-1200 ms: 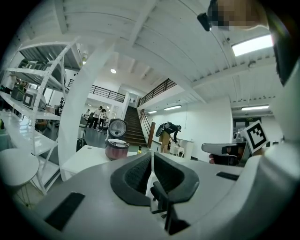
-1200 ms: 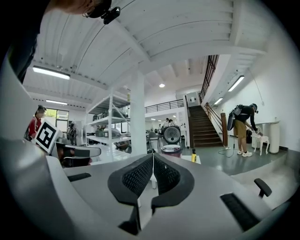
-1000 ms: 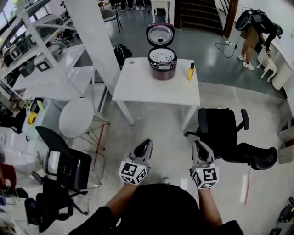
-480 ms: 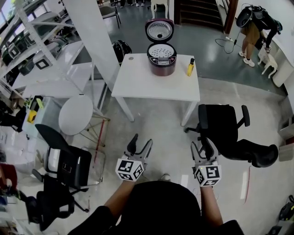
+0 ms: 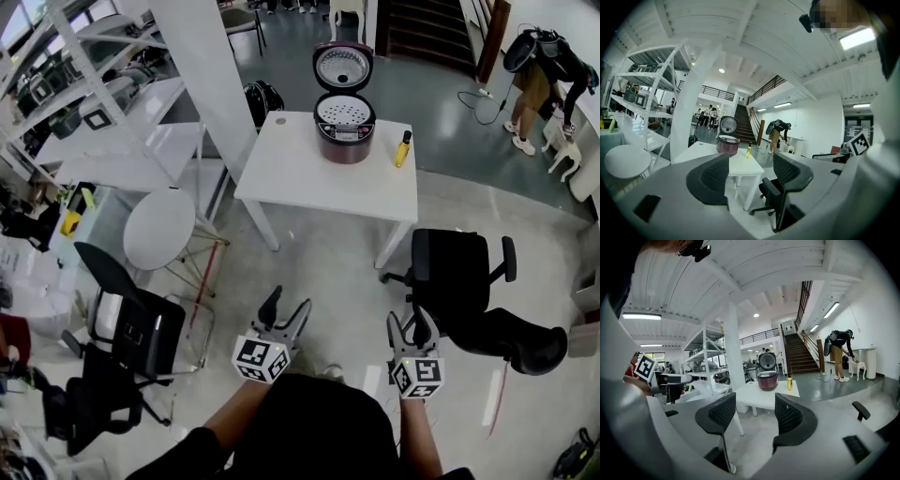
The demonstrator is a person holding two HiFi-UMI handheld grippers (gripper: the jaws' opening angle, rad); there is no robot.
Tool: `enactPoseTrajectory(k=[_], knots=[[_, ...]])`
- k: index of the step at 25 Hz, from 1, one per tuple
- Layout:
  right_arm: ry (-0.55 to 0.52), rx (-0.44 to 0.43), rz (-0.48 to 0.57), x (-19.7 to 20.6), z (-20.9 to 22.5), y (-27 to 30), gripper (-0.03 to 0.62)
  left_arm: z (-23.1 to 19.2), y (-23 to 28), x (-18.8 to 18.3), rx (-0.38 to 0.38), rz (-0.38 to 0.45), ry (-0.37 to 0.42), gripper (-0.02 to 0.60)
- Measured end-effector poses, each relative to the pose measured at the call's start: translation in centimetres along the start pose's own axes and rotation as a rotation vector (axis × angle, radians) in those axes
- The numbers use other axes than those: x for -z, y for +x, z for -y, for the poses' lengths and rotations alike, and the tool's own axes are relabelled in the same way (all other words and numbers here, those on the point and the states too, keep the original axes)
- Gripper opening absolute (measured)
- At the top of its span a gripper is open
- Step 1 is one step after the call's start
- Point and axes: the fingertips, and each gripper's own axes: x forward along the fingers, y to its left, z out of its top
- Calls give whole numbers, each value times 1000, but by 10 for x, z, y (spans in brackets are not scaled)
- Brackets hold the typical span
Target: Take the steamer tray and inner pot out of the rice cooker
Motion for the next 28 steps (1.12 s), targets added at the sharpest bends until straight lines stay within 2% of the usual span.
enactPoseTrajectory(k=[6, 15, 18, 21, 23, 28], knots=[[29, 25, -17, 3, 10, 31, 228, -31, 37, 2, -20, 0, -38, 272], [34, 86, -41, -15, 44, 139, 228, -78, 153, -22, 68, -19, -28, 272], [43, 114, -26, -39, 58, 182, 227, -105, 195, -39, 89, -36, -31, 272], [107, 152, 41, -82, 71, 231, 227, -136, 240, -62, 112, -53, -19, 272], [103, 162, 62, -107, 73, 264, 227, -154, 265, -78, 124, -55, -14, 272], [82, 167, 42, -134, 72, 334, 227, -186, 319, -102, 179, -65, -21, 272]])
